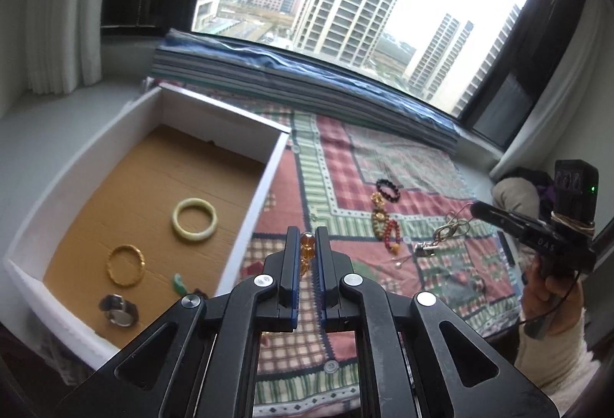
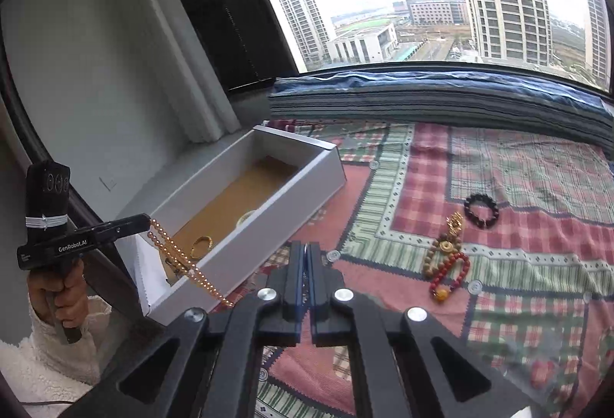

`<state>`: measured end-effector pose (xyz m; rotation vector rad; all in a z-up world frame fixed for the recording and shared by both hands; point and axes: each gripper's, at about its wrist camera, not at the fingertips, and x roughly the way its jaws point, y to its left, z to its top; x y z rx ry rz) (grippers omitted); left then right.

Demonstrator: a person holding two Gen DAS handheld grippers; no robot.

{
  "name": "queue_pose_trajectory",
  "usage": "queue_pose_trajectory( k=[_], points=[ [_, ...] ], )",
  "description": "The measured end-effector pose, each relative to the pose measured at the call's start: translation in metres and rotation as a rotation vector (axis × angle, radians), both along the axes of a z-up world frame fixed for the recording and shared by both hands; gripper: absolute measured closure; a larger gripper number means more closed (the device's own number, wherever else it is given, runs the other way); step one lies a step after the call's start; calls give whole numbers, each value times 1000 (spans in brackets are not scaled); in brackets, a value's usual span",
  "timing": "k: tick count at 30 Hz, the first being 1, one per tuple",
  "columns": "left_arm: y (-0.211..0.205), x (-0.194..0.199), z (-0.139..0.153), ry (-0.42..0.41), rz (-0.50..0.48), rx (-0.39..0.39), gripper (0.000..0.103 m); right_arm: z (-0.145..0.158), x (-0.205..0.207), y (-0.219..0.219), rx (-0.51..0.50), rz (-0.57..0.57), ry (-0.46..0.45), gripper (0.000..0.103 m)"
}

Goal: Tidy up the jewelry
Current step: 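Carry the necklace toward the white box while the right tool carries the gold rings there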

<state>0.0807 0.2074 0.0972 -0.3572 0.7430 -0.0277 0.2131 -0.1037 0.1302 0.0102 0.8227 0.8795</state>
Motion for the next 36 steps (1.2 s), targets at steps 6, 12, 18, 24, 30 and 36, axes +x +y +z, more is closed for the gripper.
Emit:
queue_pose_trajectory(
  k=[6, 12, 18, 24, 30, 36],
  points=[
    [51, -7, 16, 8, 98, 43, 98, 26, -3, 73, 1, 114, -34, 101],
    [97, -6, 15, 35, 155, 11, 98, 46, -4, 152, 29, 215, -40, 101],
    [123, -8, 16, 34, 184, -6, 98, 64, -6, 210, 48, 290, -46, 101],
    [141, -14, 26, 16, 209, 7, 98, 59, 0, 248, 29, 327, -10, 101],
    [165, 1, 11, 39, 254, 39, 98, 36, 13, 284, -34, 345, 34, 101],
    [198, 25, -35, 117, 312, 40, 98, -8, 17, 316, -86, 382, 110, 101]
  ],
)
